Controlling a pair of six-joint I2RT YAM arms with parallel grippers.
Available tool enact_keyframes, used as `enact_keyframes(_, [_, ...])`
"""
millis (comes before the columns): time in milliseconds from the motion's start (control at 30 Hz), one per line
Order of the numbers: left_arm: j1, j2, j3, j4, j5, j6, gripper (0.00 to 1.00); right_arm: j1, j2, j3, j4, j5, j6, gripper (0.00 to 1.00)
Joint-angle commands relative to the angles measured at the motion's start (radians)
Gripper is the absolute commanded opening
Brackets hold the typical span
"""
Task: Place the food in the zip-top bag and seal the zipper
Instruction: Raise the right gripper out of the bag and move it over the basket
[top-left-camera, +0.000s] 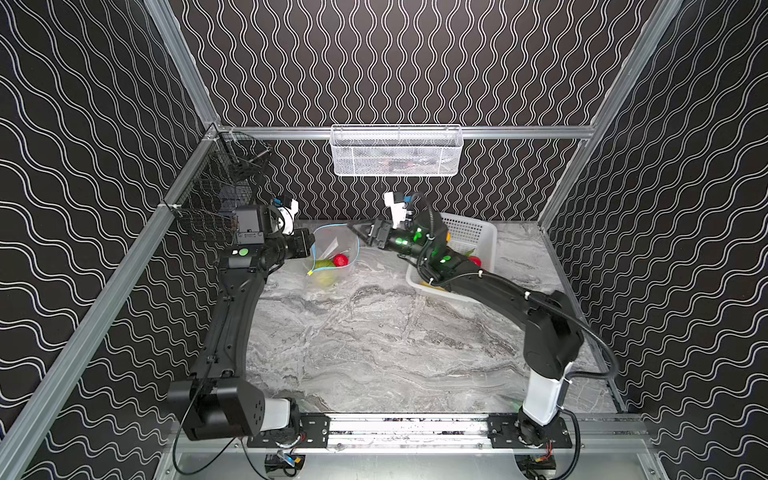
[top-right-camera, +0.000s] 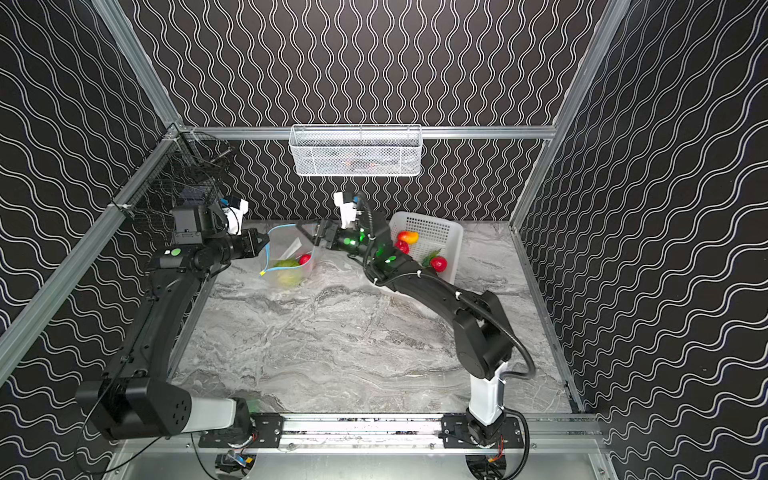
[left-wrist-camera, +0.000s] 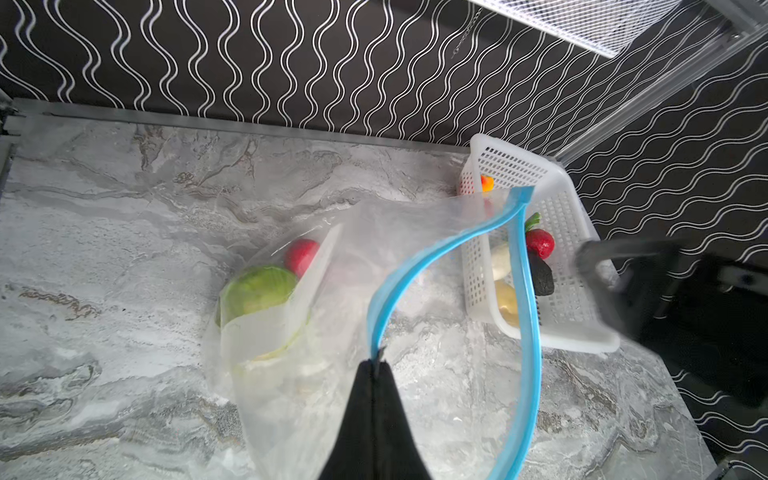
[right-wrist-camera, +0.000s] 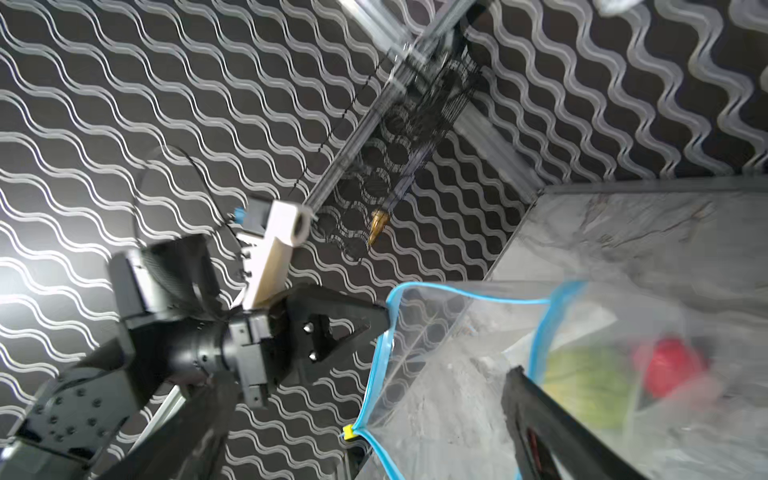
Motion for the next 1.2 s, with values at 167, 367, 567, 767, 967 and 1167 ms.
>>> enact_keyframes(167, [-0.007,0.027,0.053,-0.029,-0.035,0.010,0.00,-0.091,-0.102,-0.050,-0.149,0.066,-0.100,0.99])
enact_keyframes(367, [-0.015,0.024,0.053,-0.028,-0.114,0.068,0.00,-0.130,-0.109,-0.035,-0.319,0.119,-0.208,0.99])
enact_keyframes(567, [-0.023,0.022,0.084,0.001,-0.094,0.081,0.00,-0.176,-0.072,0.046,-0.507,0.180,-0.248,0.99])
enact_keyframes(767, [-0.025,0.036,0.095,0.021,-0.108,0.040,0.00,-0.210,-0.047,0.098,-0.629,0.286,-0.267,0.99])
enact_keyframes(967, [-0.025,0.024,0.076,0.039,-0.151,0.029,0.00,-0.220,0.023,0.220,-0.804,0.398,-0.328,0.99])
enact_keyframes(1167, [-0.025,0.008,0.059,0.053,-0.137,0.013,0.00,-0.260,0.138,0.366,-0.931,0.430,-0.326,0.99])
